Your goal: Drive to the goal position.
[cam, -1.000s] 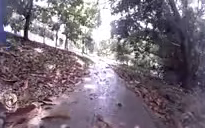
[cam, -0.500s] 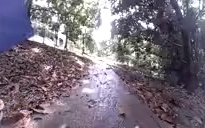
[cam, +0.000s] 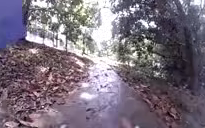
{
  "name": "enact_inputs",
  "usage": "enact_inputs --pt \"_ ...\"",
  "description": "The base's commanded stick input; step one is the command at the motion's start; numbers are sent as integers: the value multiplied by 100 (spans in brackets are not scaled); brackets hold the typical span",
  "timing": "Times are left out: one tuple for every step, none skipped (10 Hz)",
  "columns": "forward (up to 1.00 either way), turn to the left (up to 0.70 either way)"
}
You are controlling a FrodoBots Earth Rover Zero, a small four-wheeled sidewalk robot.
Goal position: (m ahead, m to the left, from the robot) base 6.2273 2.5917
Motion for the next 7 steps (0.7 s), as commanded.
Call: enact_inputs --pt "50 0" --pt "50 0" --pt "50 0" --pt "50 0" --pt "50 0" --pt "50 0" --pt "50 17"
